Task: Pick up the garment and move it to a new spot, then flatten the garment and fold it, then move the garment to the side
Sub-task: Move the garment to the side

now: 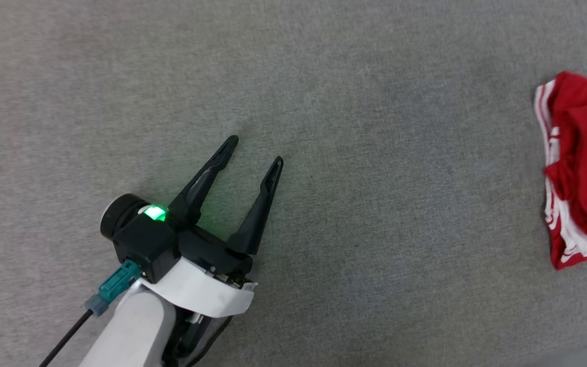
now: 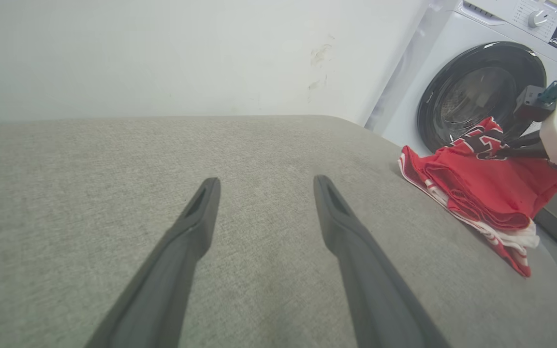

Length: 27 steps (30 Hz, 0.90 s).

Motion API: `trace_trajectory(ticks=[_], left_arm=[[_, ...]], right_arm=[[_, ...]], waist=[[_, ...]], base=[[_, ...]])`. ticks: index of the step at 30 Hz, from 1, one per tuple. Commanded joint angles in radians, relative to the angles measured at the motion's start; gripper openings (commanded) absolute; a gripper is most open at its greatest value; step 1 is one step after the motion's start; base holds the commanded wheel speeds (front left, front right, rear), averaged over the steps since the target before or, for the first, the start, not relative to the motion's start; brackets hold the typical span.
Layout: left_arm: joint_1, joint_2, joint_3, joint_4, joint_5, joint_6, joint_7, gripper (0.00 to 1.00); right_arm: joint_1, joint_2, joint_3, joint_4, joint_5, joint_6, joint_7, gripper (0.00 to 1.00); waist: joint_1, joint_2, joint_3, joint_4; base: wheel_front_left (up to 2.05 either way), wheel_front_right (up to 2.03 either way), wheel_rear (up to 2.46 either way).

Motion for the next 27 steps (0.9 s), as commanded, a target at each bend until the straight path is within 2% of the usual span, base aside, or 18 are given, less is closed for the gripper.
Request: trace_trajectory(ticks=[1,5,11,14,15,16,17,21,22,27], left_arm=[[-0.020,0.012,-0.004,0.000,-0.002,-0.001,-0.002,1.00],[-0.049,0.034,-0.019,0.011,0.004,-0.001,-0.002,1.00],[-0.058,0.045,-0.023,0.021,-0.005,-0.001,-0.001,1.00],[-0.064,0.045,-0.020,0.029,-0.010,0.000,-0.001,1.00],[-0.063,0.043,-0.019,0.032,-0.011,0.000,-0.001,1.00],[-0.061,0.042,-0.018,0.036,-0.010,0.000,-0.001,1.00],[-0.057,0.038,-0.015,0.039,-0.010,0.000,-0.001,1.00],[-0.039,0.023,-0.005,0.043,-0.013,0.000,-0.001,1.00],[-0.024,0.009,0.012,0.045,-0.013,0.000,-0.002,1.00],[0.030,-0.013,0.072,0.064,-0.001,0.000,-0.002,1.00]], right_arm=[[0.003,-0.003,-0.009,0.022,-0.004,-0.001,-0.011,0.00],[0.007,-0.024,-0.064,0.098,-0.030,-0.002,-0.066,0.00],[0.012,0.020,-0.190,0.190,-0.083,-0.002,-0.149,0.00],[0.010,0.061,-0.268,0.226,-0.117,-0.002,-0.195,0.00],[0.005,0.066,-0.280,0.231,-0.125,-0.002,-0.204,0.08],[0.002,0.069,-0.288,0.239,-0.134,-0.002,-0.211,0.50],[-0.003,0.071,-0.298,0.243,-0.143,-0.002,-0.219,1.00],[-0.027,0.098,-0.320,0.232,-0.166,-0.002,-0.241,1.00],[-0.050,0.124,-0.331,0.208,-0.181,-0.002,-0.263,1.00],[-0.111,0.201,-0.335,0.139,-0.159,-0.002,-0.330,1.00]], waist=[[-0.0002,0.0000,0.051,-0.030],[-0.0002,0.0000,0.077,-0.028],[-0.0002,0.0000,0.095,-0.011],[-0.0002,0.0000,0.103,0.005],[-0.0002,0.0000,0.100,0.009],[-0.0002,0.0000,0.096,0.012],[-0.0002,0.0000,0.089,0.015],[-0.0002,0.0000,0.050,0.018],[-0.0002,0.0000,-0.002,0.020],[-0.0002,0.0000,-0.106,0.026]], base=[[0.00,0.00,0.00],[0.00,0.00,0.00],[0.00,0.00,0.00],[0.00,0.00,0.00],[0.00,0.00,0.00],[0.00,0.00,0.00],[0.00,0.00,0.00],[0.00,0.00,0.00],[0.00,0.00,0.00],[0.00,0.00,0.00]])
